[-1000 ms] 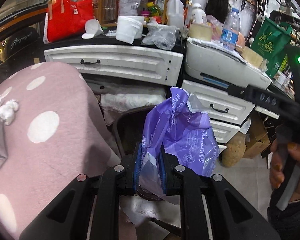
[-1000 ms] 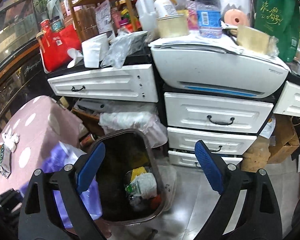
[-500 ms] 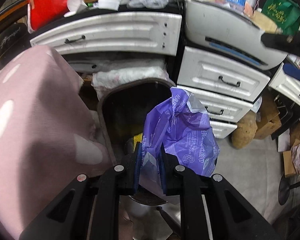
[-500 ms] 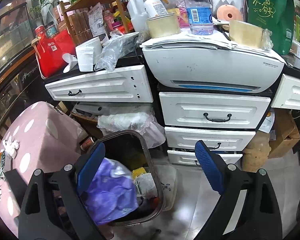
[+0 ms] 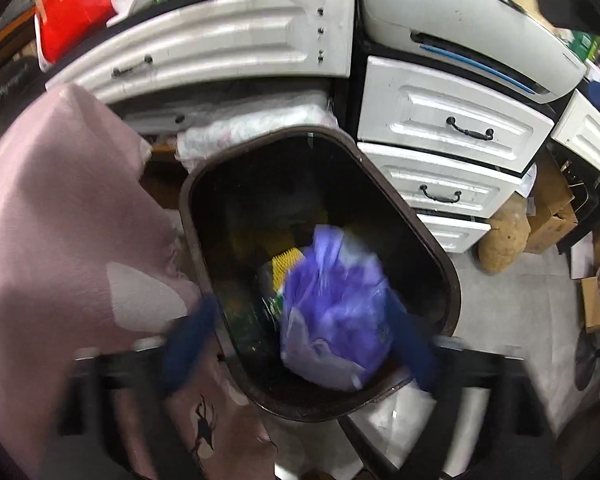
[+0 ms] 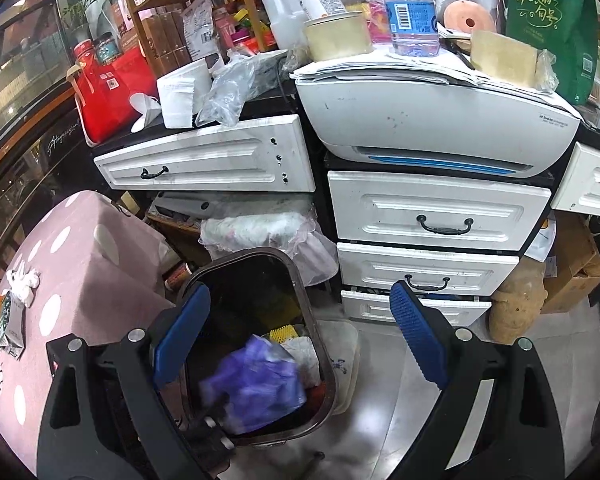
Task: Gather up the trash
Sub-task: 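Move the left tool over the bin and release the purple plastic bag, then swing both tools back toward the table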
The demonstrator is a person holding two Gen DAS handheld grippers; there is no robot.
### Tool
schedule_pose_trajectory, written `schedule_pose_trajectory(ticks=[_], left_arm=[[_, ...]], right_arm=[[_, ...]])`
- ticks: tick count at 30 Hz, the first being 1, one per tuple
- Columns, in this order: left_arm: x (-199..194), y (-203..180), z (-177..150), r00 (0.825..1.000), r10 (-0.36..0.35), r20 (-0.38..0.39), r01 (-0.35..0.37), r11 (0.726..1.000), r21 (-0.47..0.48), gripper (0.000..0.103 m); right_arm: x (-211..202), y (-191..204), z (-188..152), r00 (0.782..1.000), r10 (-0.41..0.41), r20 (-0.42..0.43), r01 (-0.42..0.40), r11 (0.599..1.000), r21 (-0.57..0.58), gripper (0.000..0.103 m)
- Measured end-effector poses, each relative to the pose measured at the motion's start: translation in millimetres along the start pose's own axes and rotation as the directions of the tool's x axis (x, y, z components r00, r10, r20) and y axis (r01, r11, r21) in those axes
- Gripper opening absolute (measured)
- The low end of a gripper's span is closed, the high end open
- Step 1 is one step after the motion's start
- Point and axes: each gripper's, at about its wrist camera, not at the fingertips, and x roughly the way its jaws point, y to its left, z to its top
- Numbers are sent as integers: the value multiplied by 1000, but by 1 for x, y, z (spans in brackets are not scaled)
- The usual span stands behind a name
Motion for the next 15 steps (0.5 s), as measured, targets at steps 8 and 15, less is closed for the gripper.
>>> schedule_pose_trajectory(ticks=[8, 15], left_arm=[[-21, -17, -7, 999, -7, 31, 5, 998, 65, 97], [-60, -19, -15, 994, -58, 92, 53, 997, 61, 97]], right_arm=[[-6, -3, 2, 1000, 11, 29, -11, 1000, 1, 96], [-10, -1, 6, 998, 50, 34, -49, 998, -29, 96]])
